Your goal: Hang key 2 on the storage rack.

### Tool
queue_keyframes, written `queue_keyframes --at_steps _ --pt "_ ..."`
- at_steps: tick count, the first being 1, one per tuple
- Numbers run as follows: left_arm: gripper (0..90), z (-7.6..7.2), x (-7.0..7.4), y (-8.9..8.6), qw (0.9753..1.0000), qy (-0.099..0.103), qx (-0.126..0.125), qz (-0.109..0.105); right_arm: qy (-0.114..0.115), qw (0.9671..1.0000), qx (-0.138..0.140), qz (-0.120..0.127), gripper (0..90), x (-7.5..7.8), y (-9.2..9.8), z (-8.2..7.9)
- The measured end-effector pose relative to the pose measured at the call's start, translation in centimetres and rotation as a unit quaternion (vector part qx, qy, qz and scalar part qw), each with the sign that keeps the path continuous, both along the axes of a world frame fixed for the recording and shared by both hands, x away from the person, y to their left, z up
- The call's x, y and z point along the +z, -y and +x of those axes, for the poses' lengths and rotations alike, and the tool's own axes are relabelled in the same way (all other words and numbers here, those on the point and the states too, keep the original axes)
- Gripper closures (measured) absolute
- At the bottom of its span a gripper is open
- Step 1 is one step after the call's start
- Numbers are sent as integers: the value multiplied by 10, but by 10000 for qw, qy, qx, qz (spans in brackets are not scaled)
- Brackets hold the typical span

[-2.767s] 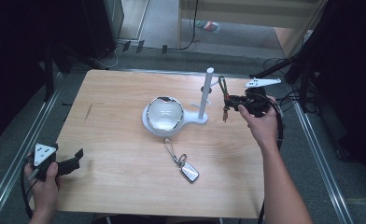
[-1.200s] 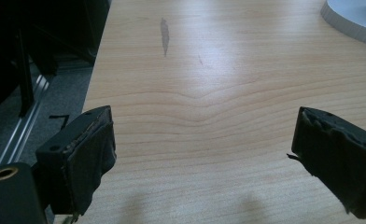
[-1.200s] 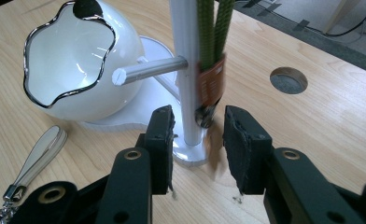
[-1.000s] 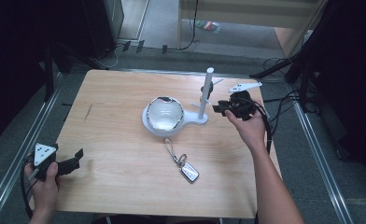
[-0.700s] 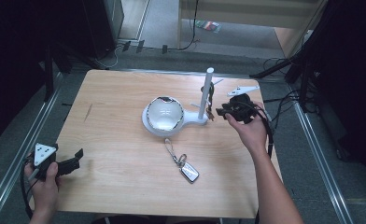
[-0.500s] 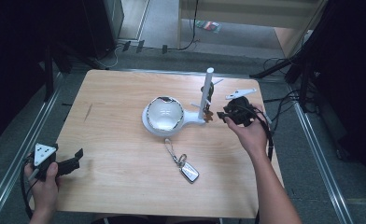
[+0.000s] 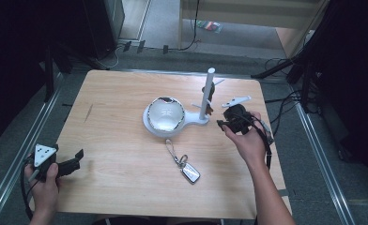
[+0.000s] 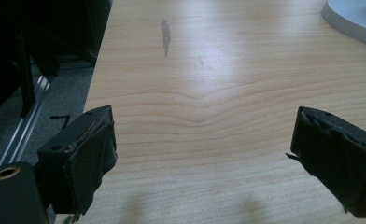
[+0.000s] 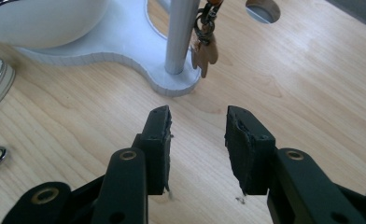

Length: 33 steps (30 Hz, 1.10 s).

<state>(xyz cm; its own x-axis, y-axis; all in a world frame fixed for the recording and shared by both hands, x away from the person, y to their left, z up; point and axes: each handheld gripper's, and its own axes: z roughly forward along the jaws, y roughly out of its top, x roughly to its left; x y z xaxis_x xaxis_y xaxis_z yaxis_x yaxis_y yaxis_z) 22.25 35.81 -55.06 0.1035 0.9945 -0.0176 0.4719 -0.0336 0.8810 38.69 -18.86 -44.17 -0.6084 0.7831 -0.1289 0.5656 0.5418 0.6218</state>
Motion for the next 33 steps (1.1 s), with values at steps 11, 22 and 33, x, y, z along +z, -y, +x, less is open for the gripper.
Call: queue_keyframes --at_steps 11,22,33 --pt "70 0 0 0 10000 3 4 -9 -190 9997 124 -45 609 -12 -11 -7" --pt "70 0 0 0 10000 3 7 5 -438 9986 284 -48 609 -21 -30 -16" --pt "71 0 0 0 10000 -3 2 1 -660 9966 483 -64 611 -33 -47 -23"
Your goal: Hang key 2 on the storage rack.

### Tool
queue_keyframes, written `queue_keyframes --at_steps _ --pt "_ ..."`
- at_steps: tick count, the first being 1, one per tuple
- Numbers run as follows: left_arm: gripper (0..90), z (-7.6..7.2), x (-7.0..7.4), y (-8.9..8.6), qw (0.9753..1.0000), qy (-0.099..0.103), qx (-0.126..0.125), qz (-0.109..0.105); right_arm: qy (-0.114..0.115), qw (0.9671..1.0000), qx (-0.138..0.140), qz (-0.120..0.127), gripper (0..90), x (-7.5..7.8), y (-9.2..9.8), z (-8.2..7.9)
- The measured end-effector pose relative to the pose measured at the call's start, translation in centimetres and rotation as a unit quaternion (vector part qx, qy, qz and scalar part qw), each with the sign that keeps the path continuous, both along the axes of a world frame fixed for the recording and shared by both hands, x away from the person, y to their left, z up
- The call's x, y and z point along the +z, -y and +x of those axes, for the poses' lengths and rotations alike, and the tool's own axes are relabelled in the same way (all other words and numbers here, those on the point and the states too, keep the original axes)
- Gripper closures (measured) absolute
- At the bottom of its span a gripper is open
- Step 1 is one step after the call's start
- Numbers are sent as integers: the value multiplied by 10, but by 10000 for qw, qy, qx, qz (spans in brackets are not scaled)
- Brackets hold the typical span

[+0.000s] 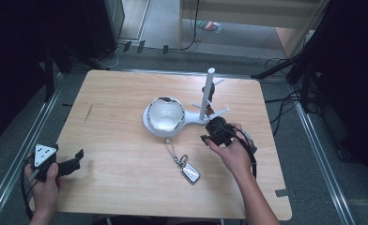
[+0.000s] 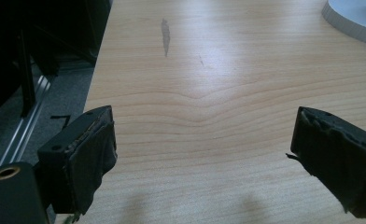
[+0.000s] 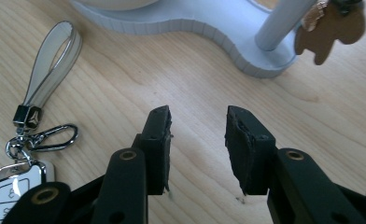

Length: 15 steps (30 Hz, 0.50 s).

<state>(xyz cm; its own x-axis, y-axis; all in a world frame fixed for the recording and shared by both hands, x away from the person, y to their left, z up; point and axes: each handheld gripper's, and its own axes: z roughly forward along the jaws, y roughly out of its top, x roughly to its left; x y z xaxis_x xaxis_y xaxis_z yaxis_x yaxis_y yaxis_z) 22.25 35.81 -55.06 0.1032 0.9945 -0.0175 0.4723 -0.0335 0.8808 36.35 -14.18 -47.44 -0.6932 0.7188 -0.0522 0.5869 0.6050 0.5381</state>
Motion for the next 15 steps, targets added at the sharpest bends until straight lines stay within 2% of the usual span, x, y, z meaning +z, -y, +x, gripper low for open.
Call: queue_keyframes --at_steps 15 --pt "70 0 0 0 10000 -7 1 -11 -143 9997 203 -44 609 -7 -22 -9"
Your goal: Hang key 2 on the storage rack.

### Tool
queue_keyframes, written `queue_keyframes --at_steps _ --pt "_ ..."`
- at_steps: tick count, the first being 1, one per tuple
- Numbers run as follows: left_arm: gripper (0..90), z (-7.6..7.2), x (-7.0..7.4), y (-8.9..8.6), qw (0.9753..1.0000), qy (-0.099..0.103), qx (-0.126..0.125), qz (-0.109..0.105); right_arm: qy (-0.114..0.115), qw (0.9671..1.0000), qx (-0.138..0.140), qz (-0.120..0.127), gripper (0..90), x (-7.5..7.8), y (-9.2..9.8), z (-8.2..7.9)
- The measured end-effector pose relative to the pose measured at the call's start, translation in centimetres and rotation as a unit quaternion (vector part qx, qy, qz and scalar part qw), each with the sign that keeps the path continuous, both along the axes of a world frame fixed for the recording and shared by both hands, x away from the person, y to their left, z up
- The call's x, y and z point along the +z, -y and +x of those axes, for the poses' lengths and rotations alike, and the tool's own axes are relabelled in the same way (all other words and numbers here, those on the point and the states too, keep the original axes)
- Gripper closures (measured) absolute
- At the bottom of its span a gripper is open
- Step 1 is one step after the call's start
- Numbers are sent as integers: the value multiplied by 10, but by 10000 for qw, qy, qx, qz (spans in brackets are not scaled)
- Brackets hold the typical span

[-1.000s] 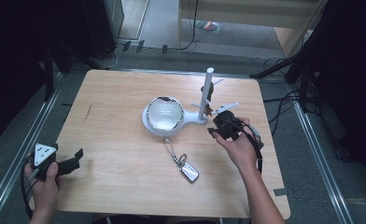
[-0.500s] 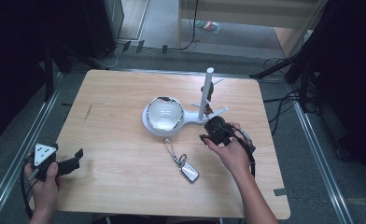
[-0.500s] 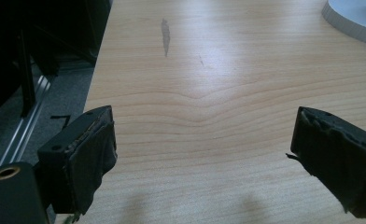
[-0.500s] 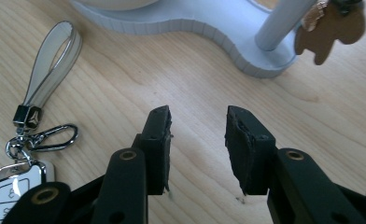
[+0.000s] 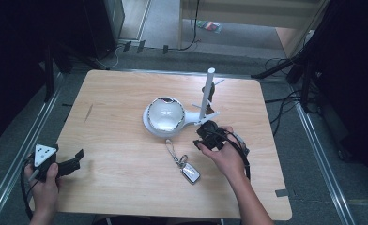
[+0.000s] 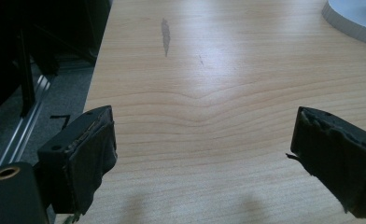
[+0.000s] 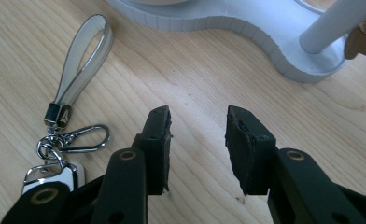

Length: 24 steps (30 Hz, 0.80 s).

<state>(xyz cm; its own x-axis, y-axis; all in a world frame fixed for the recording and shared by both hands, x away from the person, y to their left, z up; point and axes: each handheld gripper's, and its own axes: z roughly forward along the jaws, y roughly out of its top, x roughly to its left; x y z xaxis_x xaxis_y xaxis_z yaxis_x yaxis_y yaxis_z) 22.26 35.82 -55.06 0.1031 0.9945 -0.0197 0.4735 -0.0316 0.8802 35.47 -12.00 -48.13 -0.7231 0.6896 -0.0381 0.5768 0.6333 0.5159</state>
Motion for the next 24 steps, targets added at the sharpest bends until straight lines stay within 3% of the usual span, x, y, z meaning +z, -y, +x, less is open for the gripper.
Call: queue_keyframes --at_steps 24 --pt "70 0 0 0 10000 0 2 8 -254 9991 349 4 615 -10 -33 -15"
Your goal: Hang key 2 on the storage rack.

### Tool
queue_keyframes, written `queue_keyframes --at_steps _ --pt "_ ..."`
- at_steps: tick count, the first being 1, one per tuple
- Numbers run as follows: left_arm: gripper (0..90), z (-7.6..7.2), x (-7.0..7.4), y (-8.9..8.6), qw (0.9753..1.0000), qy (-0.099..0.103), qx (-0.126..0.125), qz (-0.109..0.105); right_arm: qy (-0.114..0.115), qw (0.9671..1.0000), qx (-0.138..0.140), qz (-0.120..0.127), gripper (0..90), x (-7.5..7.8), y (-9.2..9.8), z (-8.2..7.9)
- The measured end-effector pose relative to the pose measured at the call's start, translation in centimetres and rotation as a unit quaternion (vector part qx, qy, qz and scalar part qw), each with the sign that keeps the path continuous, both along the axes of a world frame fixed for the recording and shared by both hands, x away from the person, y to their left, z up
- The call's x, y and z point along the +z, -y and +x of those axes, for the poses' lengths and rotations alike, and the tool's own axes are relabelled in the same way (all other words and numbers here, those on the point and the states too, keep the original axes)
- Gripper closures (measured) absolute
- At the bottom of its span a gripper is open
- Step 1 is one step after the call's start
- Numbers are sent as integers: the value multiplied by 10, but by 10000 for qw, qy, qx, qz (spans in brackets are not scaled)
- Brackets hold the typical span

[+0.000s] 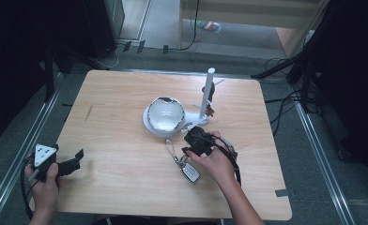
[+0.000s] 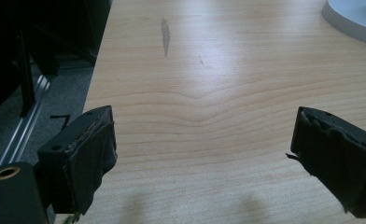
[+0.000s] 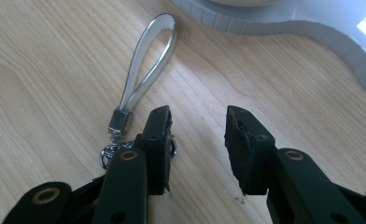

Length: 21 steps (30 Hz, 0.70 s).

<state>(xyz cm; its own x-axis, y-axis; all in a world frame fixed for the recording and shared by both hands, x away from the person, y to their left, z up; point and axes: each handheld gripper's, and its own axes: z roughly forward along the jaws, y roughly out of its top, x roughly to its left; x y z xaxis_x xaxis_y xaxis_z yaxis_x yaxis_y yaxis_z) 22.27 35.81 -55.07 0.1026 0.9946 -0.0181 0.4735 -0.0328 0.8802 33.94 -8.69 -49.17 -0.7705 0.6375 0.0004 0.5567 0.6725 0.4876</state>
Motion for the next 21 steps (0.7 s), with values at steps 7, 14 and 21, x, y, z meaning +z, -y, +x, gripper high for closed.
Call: queue_keyframes --at_steps 7,14,21 --pt "70 0 0 0 10000 -2 0 -1 -109 9999 47 36 622 -3 -8 -4" --pt "70 0 0 0 10000 -6 2 1 -215 9996 153 45 622 -6 -15 -8" --pt "70 0 0 0 10000 -13 -4 3 -273 9994 186 31 623 -8 -19 -10"
